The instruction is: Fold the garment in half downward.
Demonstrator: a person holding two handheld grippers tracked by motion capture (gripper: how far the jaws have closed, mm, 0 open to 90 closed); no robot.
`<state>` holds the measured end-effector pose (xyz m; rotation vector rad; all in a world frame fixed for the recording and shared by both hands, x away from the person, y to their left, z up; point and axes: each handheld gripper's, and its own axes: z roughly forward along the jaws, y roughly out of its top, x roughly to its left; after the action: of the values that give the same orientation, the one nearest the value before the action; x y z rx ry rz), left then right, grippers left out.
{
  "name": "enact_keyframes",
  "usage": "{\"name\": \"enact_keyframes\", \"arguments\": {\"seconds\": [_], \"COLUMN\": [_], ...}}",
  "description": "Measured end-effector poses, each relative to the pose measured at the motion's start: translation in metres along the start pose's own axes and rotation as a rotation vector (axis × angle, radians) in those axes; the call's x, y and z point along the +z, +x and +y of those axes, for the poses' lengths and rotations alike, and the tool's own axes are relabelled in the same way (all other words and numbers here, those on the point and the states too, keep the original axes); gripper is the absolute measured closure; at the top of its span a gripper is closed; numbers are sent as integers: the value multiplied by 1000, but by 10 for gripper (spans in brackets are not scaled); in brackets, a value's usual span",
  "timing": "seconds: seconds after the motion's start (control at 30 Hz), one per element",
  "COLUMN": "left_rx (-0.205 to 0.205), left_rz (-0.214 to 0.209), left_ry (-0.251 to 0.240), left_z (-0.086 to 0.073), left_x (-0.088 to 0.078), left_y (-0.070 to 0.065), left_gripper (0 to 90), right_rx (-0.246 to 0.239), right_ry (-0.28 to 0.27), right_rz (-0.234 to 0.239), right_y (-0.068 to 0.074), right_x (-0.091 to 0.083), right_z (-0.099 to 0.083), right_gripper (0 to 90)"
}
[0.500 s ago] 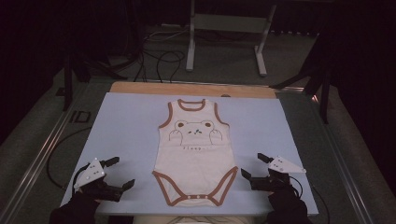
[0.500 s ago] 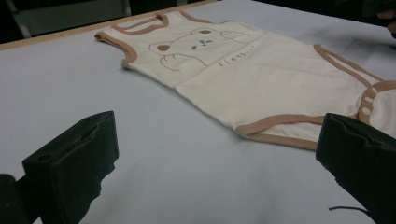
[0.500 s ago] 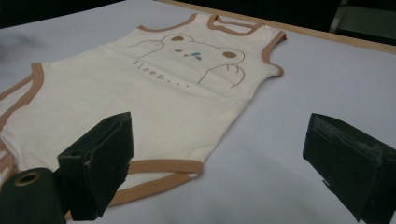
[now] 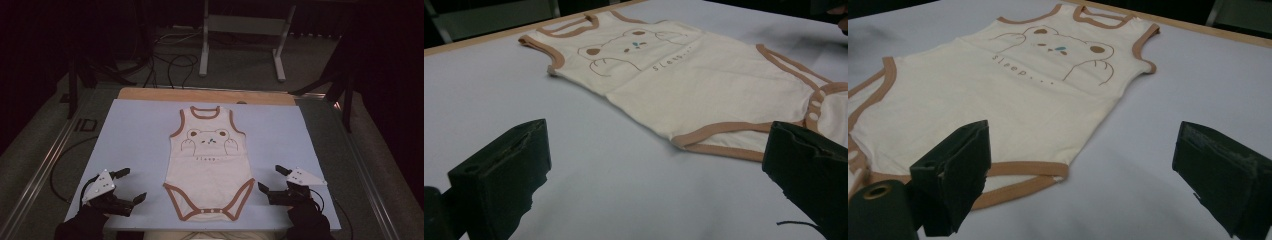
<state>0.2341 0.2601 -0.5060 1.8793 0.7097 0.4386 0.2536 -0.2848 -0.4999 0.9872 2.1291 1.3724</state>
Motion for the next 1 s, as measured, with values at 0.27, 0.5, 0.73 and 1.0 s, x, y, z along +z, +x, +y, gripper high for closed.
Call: {"name": "enact_keyframes", "arguments": {"seconds": [0.27,0.5,0.73,1.0], "left_rx": [-1,4,10,10], "left_rz": [-6,-7,-12,-12], "left_ry": [0,-7,-9,-9], "left_z": [1,6,13,28], "left_x": [0,-1,0,-4], "left_y": [0,-2,-4,1], "left_gripper": [7,7,7,7], "right_rx": [2,-13,-23,-29], "right_ry": [5,3,-5,-11], "right_rz": [2,0,-14,-39], "right_y": [3,6,8,2], "right_x": [0,-3,-8,-10], "right_z": [3,8,19,39], "right_gripper": [86,86,86,86]}}
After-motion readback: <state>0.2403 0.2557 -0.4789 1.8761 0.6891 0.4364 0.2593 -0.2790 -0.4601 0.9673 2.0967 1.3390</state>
